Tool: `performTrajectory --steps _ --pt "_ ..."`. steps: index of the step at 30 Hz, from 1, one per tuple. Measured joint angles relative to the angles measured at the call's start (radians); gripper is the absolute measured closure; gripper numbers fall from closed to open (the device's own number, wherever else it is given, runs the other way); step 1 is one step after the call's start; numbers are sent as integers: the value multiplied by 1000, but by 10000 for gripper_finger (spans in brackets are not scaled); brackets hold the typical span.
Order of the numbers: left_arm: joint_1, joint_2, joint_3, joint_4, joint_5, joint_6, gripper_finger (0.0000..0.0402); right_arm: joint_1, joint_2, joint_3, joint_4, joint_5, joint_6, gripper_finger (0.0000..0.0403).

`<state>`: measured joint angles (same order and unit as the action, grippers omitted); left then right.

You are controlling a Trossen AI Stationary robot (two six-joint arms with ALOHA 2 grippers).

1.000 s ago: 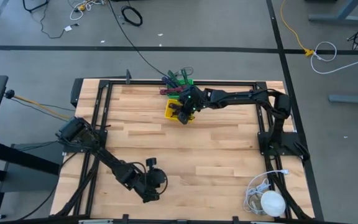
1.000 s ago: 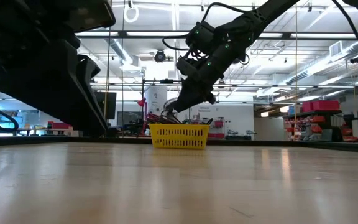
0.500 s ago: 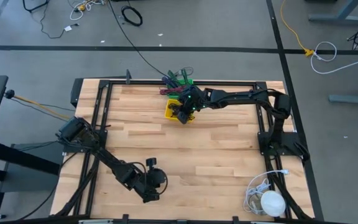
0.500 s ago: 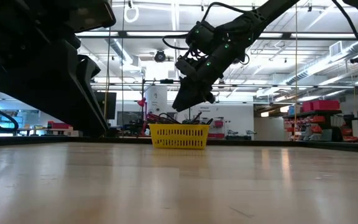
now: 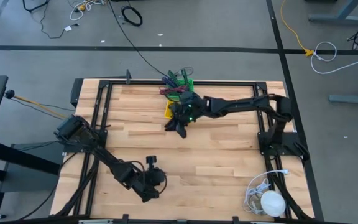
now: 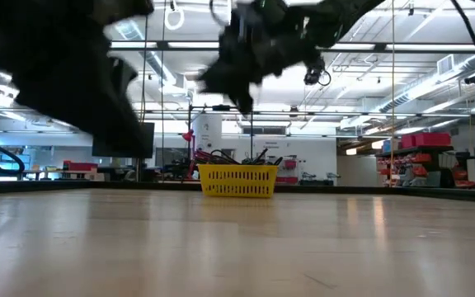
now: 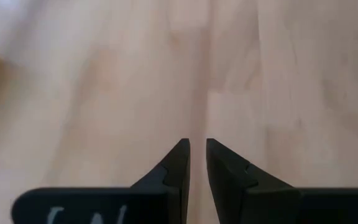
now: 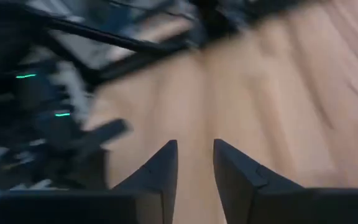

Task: Pick & Place USB Port
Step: Return to Home Position

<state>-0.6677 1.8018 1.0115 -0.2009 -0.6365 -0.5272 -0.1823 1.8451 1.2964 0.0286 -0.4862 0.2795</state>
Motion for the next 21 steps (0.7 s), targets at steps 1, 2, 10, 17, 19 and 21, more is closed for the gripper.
performTrajectory --steps 1,2,10,17,19,21 --pt "3 -21 0 1 -18 20 344 18 -21 0 18 -6 0 302" --pt "3 -44 0 -5 -36 41 344 38 -41 0 44 -8 -10 306" --pt "2 -272 2 -131 -266 179 344 208 -276 -2 -20 28 -173 338" --pt "-10 -515 -164 -193 -348 129 344 402 -487 -193 -63 349 -184 360" --pt "-12 -597 -242 -188 -360 90 345 456 -553 -280 -24 463 -165 364" --pt "-18 -675 -317 -160 -386 77 345 497 -618 -368 4 567 -156 367"
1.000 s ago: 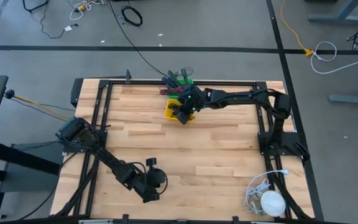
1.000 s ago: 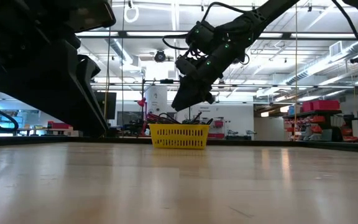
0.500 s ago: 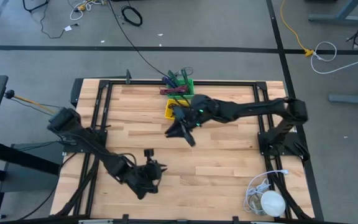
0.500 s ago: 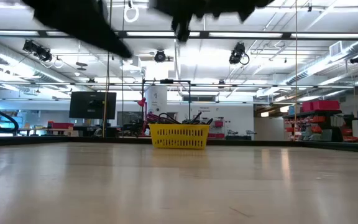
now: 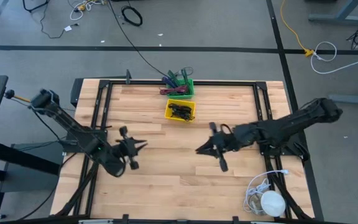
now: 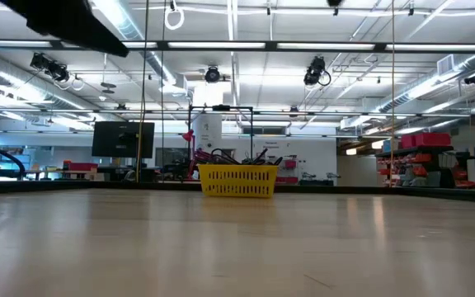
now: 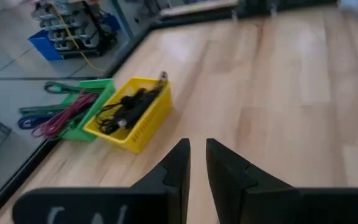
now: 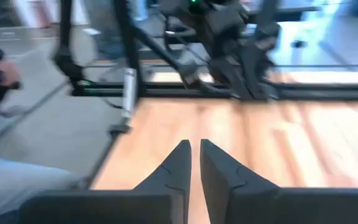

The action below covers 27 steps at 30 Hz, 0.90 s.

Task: Pick & Place USB Port
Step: Return to Home Position

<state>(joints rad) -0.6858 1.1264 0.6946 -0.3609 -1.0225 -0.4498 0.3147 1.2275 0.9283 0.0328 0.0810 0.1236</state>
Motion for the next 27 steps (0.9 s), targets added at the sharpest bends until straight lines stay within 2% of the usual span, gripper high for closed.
performTrajectory --steps 3,5,7,10,14,19,22,27 --pt "-6 -103 -95 84 -20 18 345 52 -87 -145 116 143 19 367" --pt "-18 -164 -149 151 -28 42 345 84 -127 -251 276 225 -15 365" --pt "-34 -218 -195 204 -41 73 345 111 -166 -361 432 262 -49 365" --pt "-57 -290 -258 214 -45 93 345 127 -197 -509 605 243 -54 364" --pt "-91 -366 -316 220 -47 83 345 129 -200 -670 776 210 39 364" --pt "-128 -461 -380 277 -103 99 345 129 -199 -829 933 215 98 364" --pt "-145 -522 -440 314 -103 115 345 129 -199 -906 1037 216 85 364" --pt "-172 -614 -551 319 -127 13 345 128 -190 -913 1034 244 70 364"
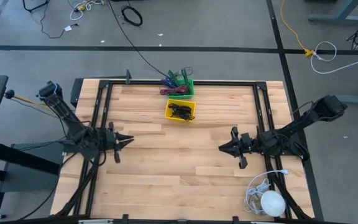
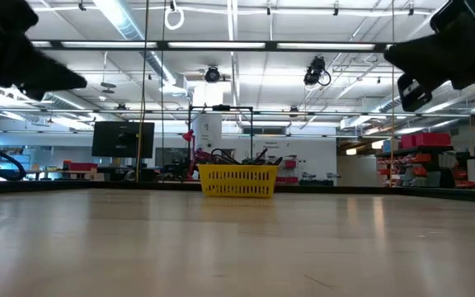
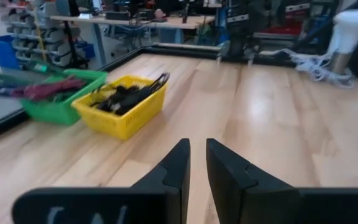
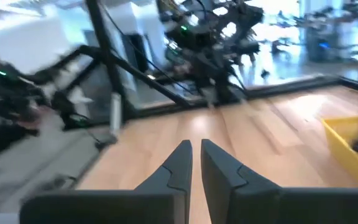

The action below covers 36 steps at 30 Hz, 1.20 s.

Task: Pick & Place USB Port
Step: Return to Home Position

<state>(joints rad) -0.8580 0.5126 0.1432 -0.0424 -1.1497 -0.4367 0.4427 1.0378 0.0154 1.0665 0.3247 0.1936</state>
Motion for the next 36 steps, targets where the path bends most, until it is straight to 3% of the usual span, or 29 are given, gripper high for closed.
performTrajectory --steps 4,15,27,36 --pt "-21 -46 -65 -2 -26 -31 345 -1 3 -1 -65 79 22 364" --pt "-79 -75 -110 20 -2 -104 345 -1 4 -1 -102 77 80 364" --pt "-78 -75 -90 27 94 -97 345 -1 3 -1 -103 78 79 364" --pt "-78 -75 -90 29 194 -94 344 -1 -207 -1 -134 78 78 364"
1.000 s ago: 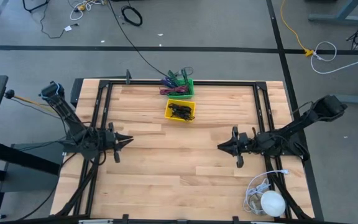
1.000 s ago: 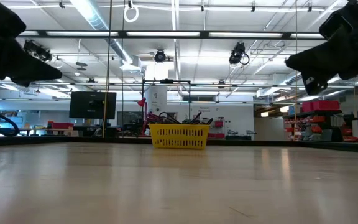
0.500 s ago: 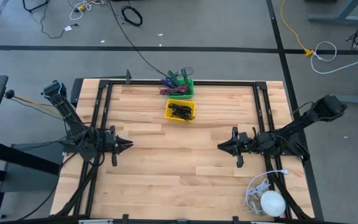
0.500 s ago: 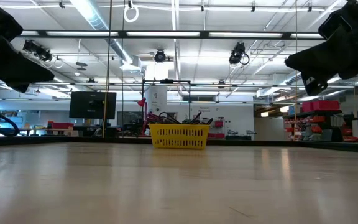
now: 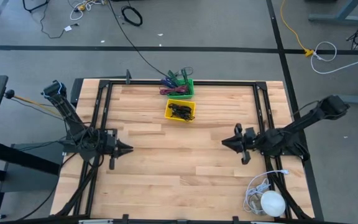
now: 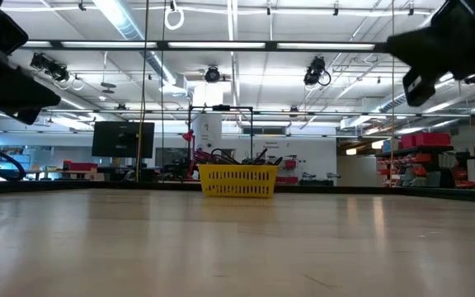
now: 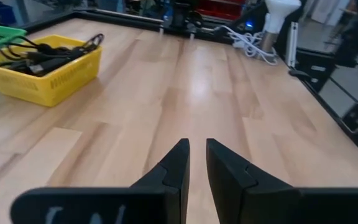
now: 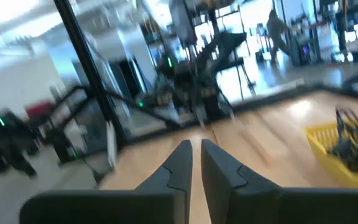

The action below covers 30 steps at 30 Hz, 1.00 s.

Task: Pick & Place USB Port
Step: Return to Home Position

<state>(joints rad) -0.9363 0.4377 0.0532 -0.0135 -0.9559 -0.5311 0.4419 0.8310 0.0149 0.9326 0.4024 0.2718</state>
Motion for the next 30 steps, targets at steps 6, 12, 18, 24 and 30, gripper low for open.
performTrajectory --steps 6,12,18,24,30 --pt "0 0 0 1 56 0 344 0 -167 0 0 1 0 364" --pt "0 0 1 1 79 0 344 -8 -299 0 -24 0 0 364" --pt "0 0 1 2 79 0 344 -67 -455 1 -152 0 0 364" --pt "0 0 1 2 79 0 344 -154 -616 1 -250 1 0 364" --pt "0 0 1 2 79 0 344 -253 -751 1 -280 1 0 364"
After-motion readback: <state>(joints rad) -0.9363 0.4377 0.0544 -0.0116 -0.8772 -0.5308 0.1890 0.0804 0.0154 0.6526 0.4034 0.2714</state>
